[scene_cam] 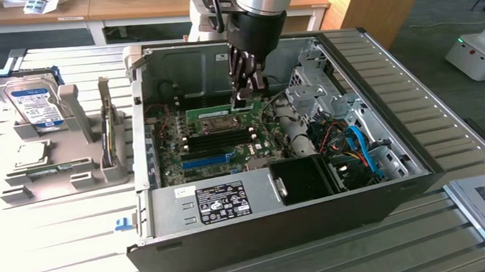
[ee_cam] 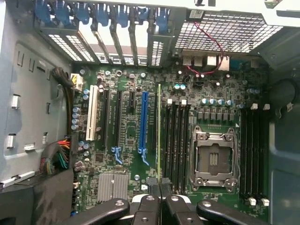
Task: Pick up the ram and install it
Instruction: 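Pick up the ram and move it above insertion slot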
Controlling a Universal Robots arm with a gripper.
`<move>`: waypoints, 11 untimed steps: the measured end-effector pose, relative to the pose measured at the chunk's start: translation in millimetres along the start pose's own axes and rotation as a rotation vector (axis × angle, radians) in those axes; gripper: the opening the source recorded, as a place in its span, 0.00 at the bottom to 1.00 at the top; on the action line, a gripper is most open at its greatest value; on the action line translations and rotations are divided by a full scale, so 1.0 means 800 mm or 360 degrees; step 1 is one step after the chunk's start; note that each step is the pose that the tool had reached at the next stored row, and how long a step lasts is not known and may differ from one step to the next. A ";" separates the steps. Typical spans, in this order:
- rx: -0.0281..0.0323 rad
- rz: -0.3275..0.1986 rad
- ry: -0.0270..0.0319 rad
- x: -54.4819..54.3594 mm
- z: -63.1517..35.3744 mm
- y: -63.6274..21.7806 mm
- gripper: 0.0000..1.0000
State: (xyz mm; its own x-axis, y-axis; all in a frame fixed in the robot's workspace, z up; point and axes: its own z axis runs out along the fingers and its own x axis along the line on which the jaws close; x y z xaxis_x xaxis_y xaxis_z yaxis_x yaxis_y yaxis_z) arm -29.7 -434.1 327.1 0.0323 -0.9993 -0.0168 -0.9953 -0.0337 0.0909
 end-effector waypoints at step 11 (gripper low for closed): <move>-0.00001 0.0000 0.00014 -0.023 0.002 -0.001 0.11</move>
State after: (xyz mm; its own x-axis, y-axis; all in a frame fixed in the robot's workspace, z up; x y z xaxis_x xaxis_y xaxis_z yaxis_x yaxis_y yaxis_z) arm -29.7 -415.7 325.7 0.0324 -0.9993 -0.0160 -0.9953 -0.0337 0.0910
